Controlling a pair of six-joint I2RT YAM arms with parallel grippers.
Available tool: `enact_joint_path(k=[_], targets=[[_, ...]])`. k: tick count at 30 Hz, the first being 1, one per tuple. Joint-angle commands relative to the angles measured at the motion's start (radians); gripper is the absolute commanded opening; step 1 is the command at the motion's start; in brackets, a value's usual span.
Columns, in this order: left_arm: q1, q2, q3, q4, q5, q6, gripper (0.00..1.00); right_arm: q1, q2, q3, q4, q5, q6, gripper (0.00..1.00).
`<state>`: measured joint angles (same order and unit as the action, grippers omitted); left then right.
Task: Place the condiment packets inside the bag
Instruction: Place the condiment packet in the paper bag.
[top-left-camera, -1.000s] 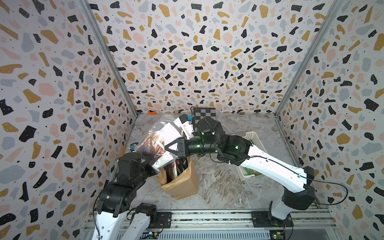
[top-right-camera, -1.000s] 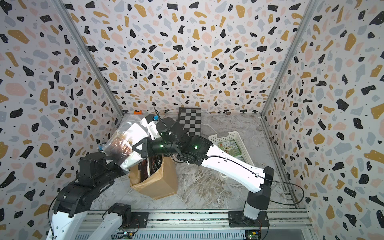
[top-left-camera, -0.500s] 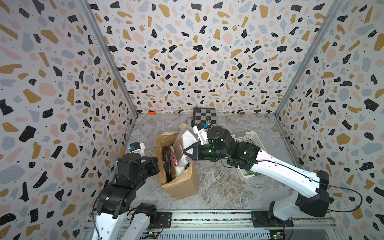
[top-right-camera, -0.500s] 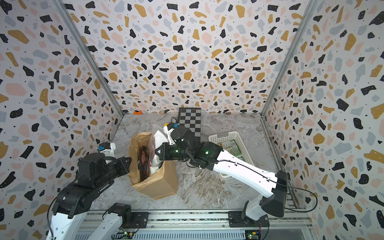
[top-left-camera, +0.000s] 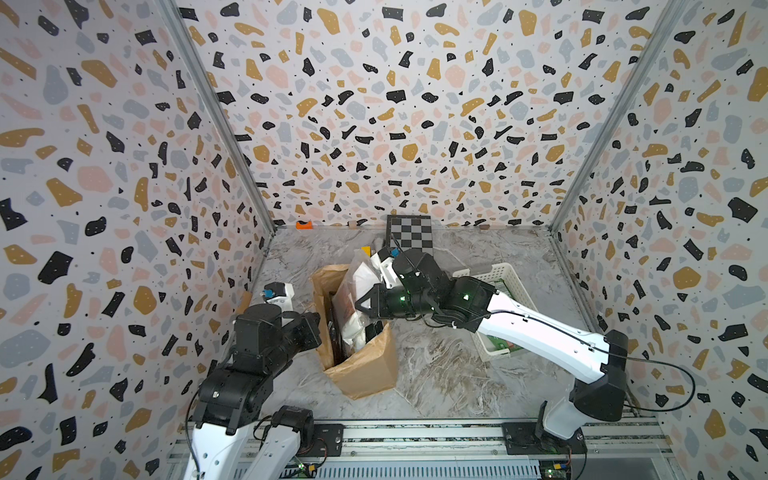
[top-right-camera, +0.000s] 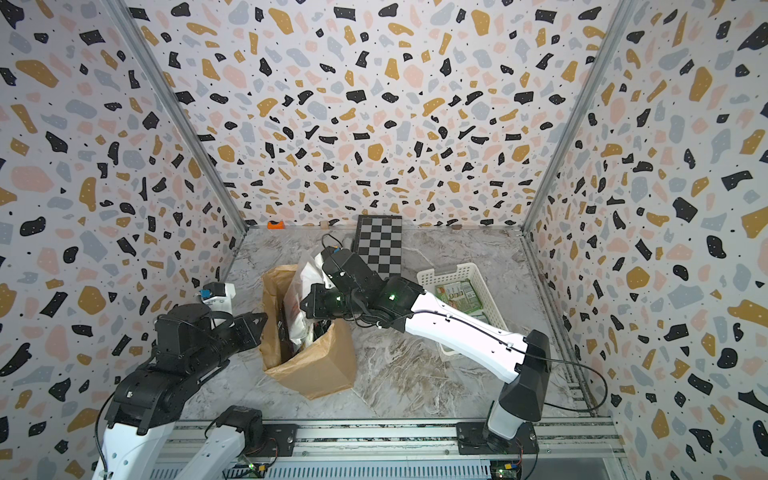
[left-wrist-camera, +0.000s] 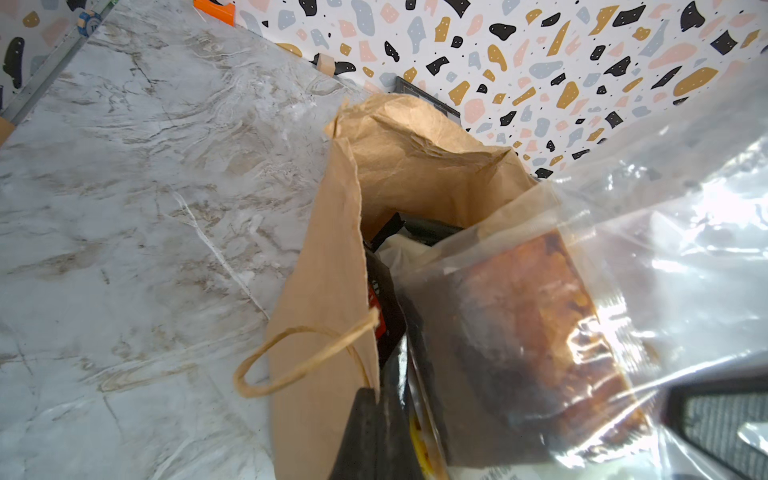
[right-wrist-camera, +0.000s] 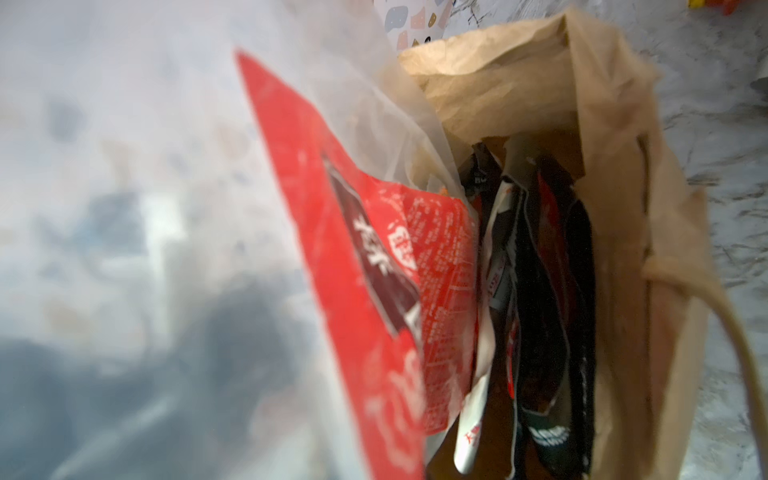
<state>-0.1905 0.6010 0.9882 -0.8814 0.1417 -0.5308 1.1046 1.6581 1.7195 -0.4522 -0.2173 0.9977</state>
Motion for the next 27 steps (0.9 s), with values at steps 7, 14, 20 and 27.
enact_joint_path(k=[7, 14, 20, 27], targets=[[-0.001, 0.031, 0.028, 0.035, 0.074, 0.058, 0.00, 0.060, 0.042, 0.084, -0.033, 0.221, -0.084, 0.00], [-0.001, 0.028, 0.040, 0.007, 0.052, 0.082, 0.00, 0.116, 0.114, 0.163, -0.110, 0.323, -0.204, 0.10], [-0.001, 0.025, 0.028, 0.001, 0.038, 0.088, 0.00, 0.124, 0.172, 0.242, -0.154, 0.238, -0.284, 0.26], [0.000, 0.029, 0.018, 0.005, 0.037, 0.089, 0.00, 0.114, 0.162, 0.306, -0.253, 0.260, -0.380, 0.45]])
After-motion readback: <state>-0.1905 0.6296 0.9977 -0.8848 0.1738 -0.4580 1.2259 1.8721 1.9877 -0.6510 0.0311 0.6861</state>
